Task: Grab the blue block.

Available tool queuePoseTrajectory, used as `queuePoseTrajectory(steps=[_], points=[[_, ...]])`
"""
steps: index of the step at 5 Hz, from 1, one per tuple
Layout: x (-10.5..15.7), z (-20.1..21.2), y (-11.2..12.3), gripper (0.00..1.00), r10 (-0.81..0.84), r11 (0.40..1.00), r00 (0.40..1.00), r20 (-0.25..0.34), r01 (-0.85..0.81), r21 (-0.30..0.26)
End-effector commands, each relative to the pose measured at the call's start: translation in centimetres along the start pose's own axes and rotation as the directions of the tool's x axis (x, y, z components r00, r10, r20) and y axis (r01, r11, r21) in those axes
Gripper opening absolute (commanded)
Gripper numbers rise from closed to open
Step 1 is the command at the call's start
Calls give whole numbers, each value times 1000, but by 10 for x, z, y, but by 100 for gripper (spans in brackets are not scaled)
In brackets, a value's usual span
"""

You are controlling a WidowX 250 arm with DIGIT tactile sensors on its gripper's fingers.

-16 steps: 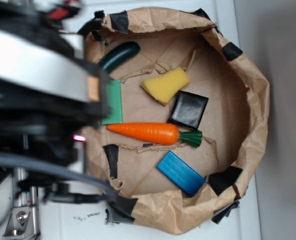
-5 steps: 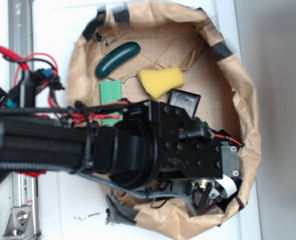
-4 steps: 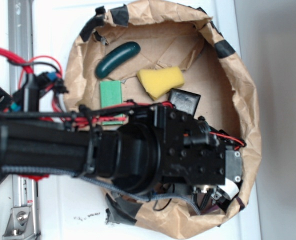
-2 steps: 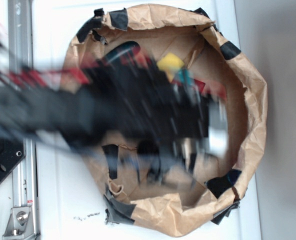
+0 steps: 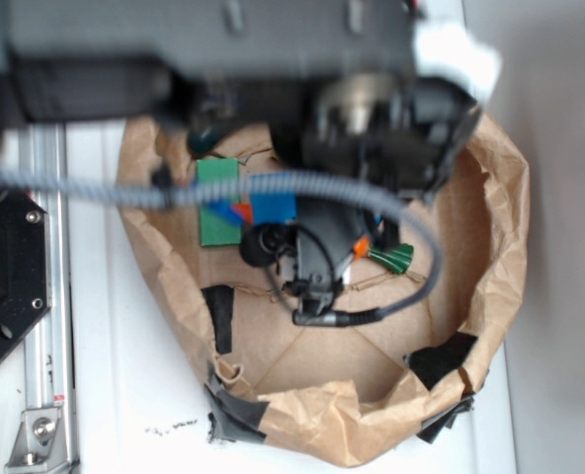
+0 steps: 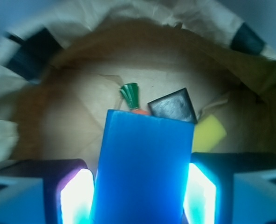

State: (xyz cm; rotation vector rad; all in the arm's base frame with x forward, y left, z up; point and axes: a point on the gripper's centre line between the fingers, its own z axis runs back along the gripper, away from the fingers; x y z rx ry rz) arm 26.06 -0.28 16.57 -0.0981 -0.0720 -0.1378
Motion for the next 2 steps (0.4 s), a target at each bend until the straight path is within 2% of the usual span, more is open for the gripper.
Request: queuePoseTrajectory(steps=[1,2], points=[[-7,31,-30,0,-32,995,998,53,27,93],[-8,27,-29,0,-15,995,998,64,8,103]])
